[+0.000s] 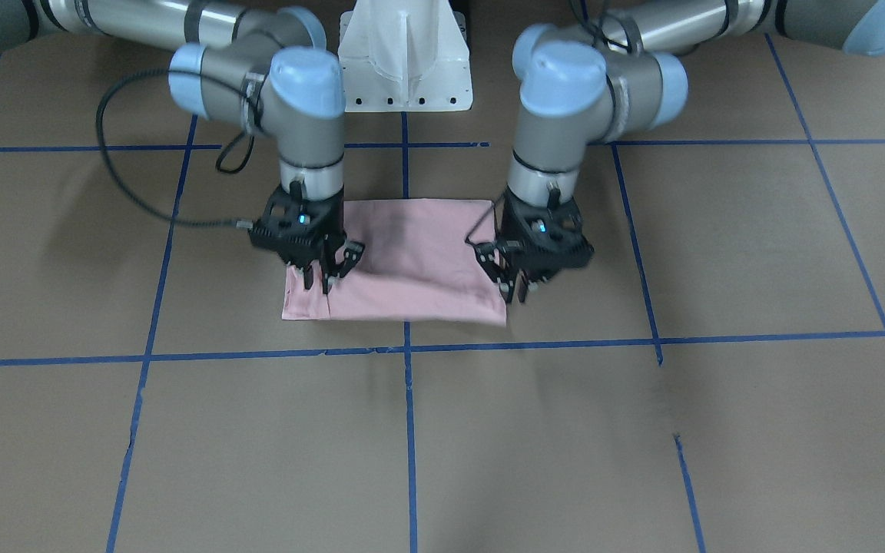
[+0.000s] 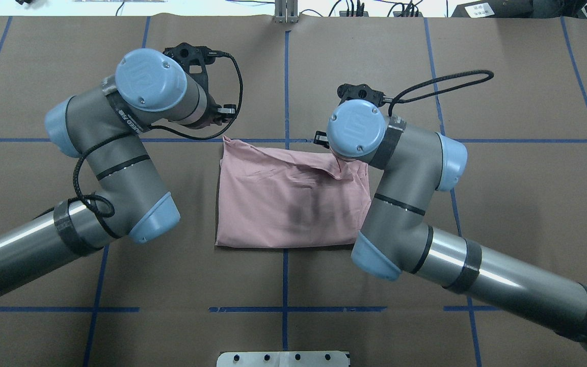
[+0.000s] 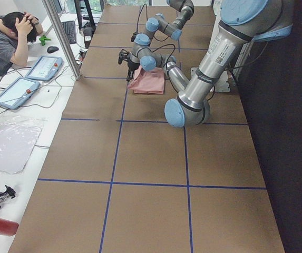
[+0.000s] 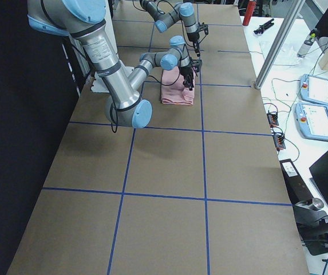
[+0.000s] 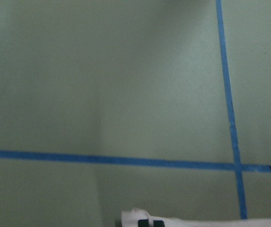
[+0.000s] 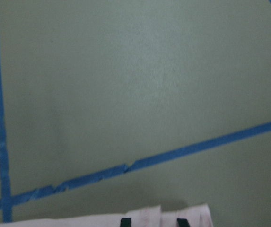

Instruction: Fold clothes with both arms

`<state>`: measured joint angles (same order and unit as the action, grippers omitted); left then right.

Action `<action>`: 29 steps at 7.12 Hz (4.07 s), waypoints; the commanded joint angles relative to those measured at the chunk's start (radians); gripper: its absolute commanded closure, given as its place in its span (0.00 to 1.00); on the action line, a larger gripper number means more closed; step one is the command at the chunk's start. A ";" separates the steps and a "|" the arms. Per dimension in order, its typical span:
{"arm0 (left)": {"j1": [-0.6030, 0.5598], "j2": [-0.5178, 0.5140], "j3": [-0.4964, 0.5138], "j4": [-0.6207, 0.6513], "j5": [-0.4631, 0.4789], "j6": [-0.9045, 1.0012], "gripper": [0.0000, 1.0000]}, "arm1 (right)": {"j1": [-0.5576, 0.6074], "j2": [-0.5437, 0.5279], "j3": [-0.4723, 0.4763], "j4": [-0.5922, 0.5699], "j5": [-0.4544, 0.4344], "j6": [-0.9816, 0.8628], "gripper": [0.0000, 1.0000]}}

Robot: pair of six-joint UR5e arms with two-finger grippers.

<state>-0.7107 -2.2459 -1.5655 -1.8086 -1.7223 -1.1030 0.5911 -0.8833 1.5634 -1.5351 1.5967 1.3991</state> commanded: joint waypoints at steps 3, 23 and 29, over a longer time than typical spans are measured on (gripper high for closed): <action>-0.084 0.000 0.045 -0.058 -0.088 0.143 0.00 | 0.154 0.020 -0.083 0.040 0.216 -0.308 0.00; -0.875 0.733 -0.147 0.255 -0.589 1.307 0.00 | 0.944 -0.898 0.153 0.049 0.712 -1.304 0.00; -0.875 0.786 -0.117 0.255 -0.603 1.316 0.00 | 0.943 -0.905 0.149 0.050 0.717 -1.313 0.00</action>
<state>-1.5855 -1.4701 -1.6838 -1.5535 -2.3245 0.2115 1.5340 -1.7897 1.7101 -1.4868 2.3120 0.0819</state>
